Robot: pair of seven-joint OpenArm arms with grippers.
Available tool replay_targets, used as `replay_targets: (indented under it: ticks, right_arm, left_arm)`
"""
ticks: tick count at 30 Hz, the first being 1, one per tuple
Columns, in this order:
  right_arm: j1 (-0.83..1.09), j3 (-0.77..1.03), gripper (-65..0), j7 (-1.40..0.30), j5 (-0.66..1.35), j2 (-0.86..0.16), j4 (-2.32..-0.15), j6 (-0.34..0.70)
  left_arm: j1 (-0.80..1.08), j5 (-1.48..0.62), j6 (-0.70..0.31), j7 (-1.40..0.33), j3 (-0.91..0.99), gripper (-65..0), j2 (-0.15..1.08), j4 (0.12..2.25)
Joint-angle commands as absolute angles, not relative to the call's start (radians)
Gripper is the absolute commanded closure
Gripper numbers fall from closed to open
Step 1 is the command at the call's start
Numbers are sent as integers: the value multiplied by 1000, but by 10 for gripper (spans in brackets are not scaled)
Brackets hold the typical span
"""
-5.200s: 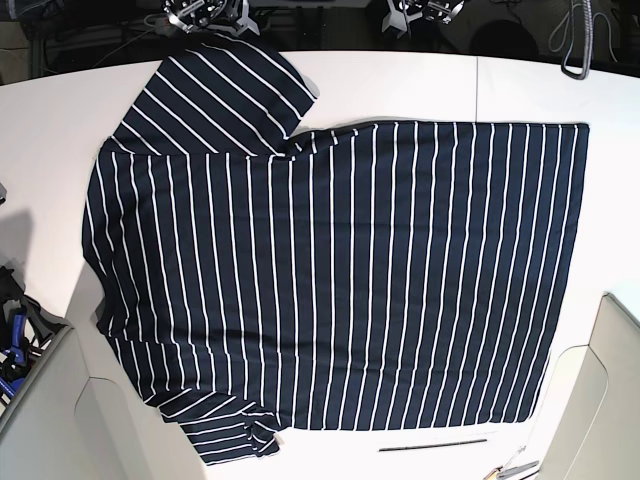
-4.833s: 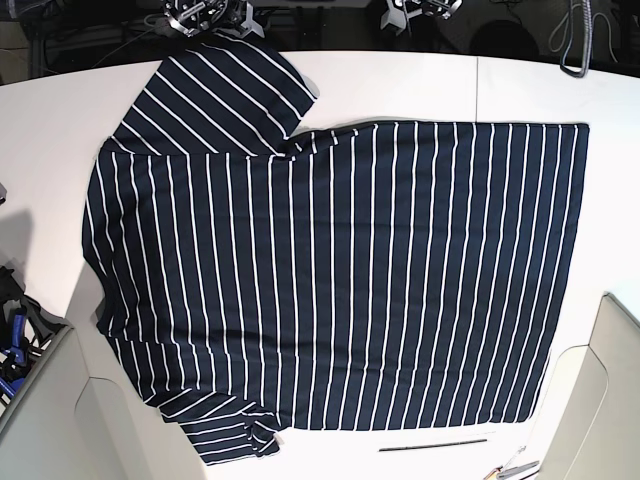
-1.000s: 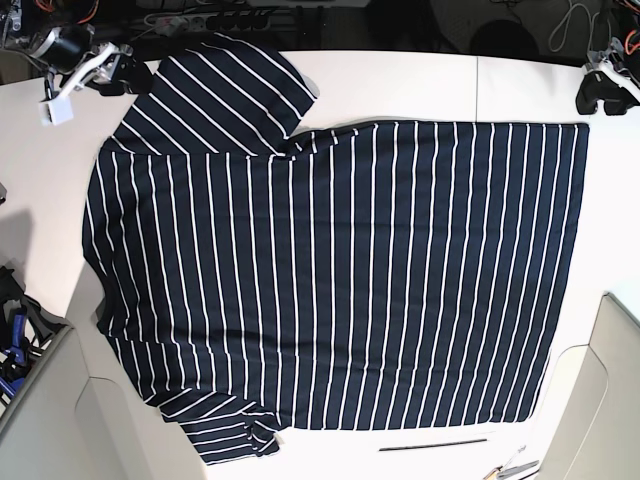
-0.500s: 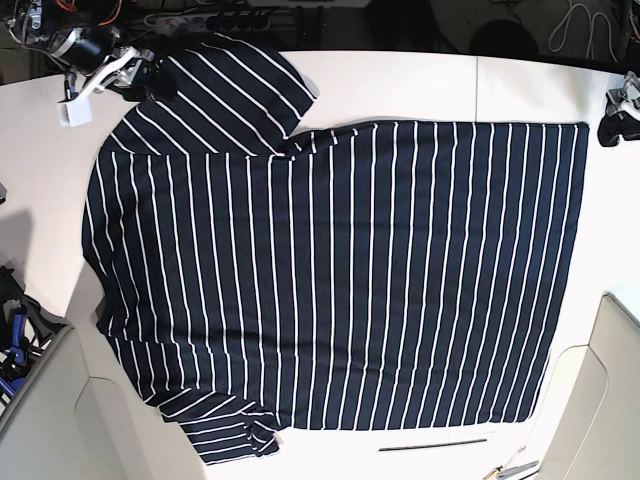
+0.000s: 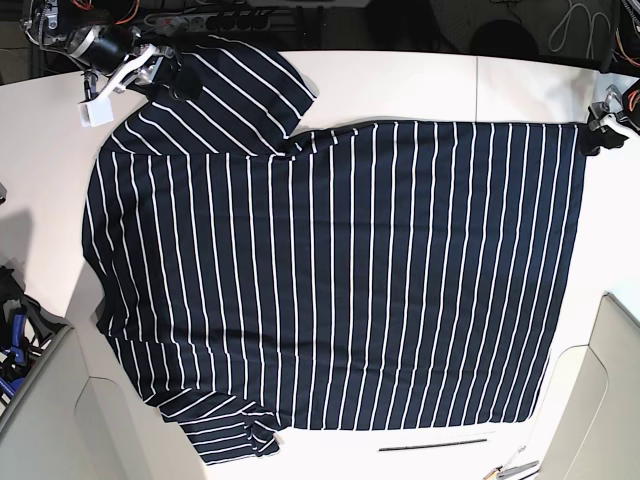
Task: Fold the T-shirt properly
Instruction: 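Move both grippers down to the shirt's shoulder corners and grasp them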
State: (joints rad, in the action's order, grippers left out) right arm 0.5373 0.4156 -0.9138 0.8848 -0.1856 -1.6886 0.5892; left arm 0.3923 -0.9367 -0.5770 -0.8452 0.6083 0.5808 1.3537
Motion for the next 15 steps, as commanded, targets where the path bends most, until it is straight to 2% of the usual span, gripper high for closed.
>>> replay_targets:
  ticks: [1, 8, 15]
  right_arm:
    - [540, 416, -360, -916, 871, -193, -1698, 589]
    - [524, 416, -360, -916, 872, -193, -1698, 588]
    - [524, 416, -360, -916, 873, -183, -1698, 588]
  left_arm:
    - [392, -960, -581, -861, 603, -412, 601, 1362]
    - [391, -968, -591, -880, 508, -412, 596, 1362]
    - [397, -961, -592, -884, 496, -412, 596, 1362]
